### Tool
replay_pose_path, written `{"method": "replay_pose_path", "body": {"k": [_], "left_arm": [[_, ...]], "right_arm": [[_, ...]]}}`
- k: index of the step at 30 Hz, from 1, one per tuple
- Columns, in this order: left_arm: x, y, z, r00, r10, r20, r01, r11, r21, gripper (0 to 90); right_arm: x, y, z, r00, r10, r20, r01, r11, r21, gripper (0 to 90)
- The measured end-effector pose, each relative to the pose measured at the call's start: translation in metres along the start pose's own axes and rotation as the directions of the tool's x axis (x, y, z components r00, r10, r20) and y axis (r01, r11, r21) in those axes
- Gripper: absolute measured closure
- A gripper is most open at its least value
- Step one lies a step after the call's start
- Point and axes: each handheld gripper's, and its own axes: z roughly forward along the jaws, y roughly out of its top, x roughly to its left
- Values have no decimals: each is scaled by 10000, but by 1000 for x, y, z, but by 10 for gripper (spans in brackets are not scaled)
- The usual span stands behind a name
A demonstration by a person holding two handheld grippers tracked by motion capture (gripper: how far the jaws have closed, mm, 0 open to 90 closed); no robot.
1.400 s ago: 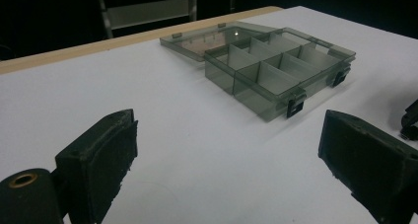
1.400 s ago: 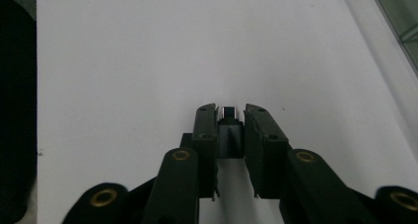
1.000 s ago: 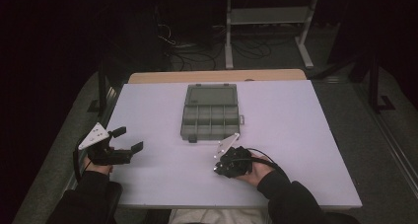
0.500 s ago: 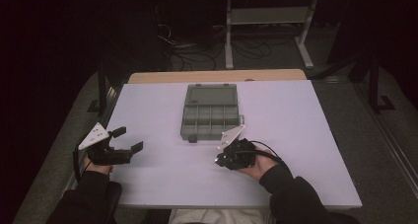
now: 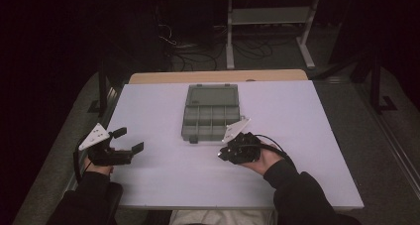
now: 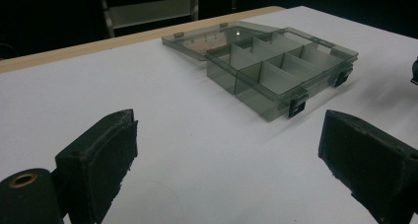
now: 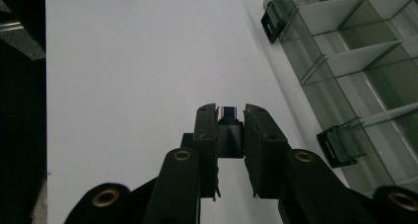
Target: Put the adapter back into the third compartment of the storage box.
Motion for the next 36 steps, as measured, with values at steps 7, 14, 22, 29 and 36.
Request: {"method": "replay_pose_path", "body": {"k": [7,14,22,29,36], "left_arm": [[0,0,0,10000,1,6,-1,10000,-2,74],[0,0,0,10000,-2,16,2,10000,-5,74],[0,0,0,10000,2,25,-2,10000,7,74],[0,0,0,10000,18,39,-18,10000,2,74],[0,0,0,10000,28,39,-28,10000,-7,74]], "right_arm": [[-5,7,-8,9999,-37,101,38,10000,-60,750],[-12,13,-14,9998,-34,206,35,10000,-56,750],[-20,23,-23,9990,-168,409,172,9998,-90,750],[-26,32,-25,9987,-246,437,250,9996,-100,750],[-29,39,-21,9985,-290,454,288,9996,51,750]]}}
